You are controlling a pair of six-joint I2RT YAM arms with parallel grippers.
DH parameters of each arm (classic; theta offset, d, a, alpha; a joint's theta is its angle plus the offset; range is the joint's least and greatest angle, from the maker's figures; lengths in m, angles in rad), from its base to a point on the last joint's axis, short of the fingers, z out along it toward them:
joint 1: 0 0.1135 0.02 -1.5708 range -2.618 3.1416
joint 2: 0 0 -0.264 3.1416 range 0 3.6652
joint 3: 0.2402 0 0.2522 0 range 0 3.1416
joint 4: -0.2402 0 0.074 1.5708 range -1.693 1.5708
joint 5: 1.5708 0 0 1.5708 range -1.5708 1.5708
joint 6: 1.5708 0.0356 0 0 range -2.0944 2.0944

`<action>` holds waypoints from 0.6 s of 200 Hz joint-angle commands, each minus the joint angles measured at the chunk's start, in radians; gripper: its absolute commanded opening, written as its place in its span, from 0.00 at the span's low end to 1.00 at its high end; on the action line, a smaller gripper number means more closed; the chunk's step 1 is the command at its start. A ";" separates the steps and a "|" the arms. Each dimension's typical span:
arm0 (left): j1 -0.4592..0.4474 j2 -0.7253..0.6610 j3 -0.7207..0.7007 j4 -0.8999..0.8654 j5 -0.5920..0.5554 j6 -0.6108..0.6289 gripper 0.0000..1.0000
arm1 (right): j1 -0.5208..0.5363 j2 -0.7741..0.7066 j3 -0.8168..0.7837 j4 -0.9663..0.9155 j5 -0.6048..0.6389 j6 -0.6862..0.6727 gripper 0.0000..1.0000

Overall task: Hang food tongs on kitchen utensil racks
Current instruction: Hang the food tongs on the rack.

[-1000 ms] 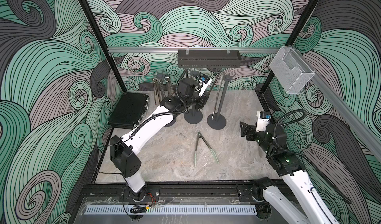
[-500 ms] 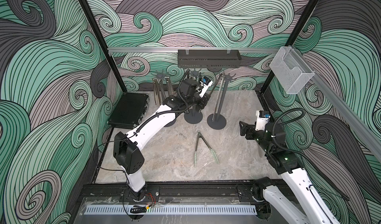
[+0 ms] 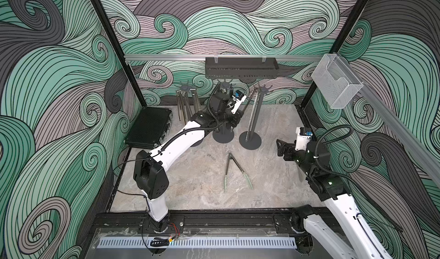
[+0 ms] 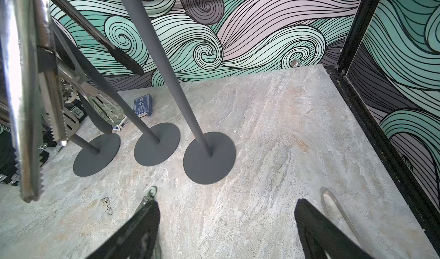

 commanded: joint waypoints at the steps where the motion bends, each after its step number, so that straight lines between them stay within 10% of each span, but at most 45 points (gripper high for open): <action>1: 0.004 0.015 0.003 0.038 0.009 -0.012 0.00 | -0.007 0.002 -0.005 0.025 -0.015 0.012 0.89; 120: 0.002 0.037 -0.028 0.045 0.018 -0.009 0.18 | -0.020 0.004 -0.011 0.034 -0.029 0.019 0.89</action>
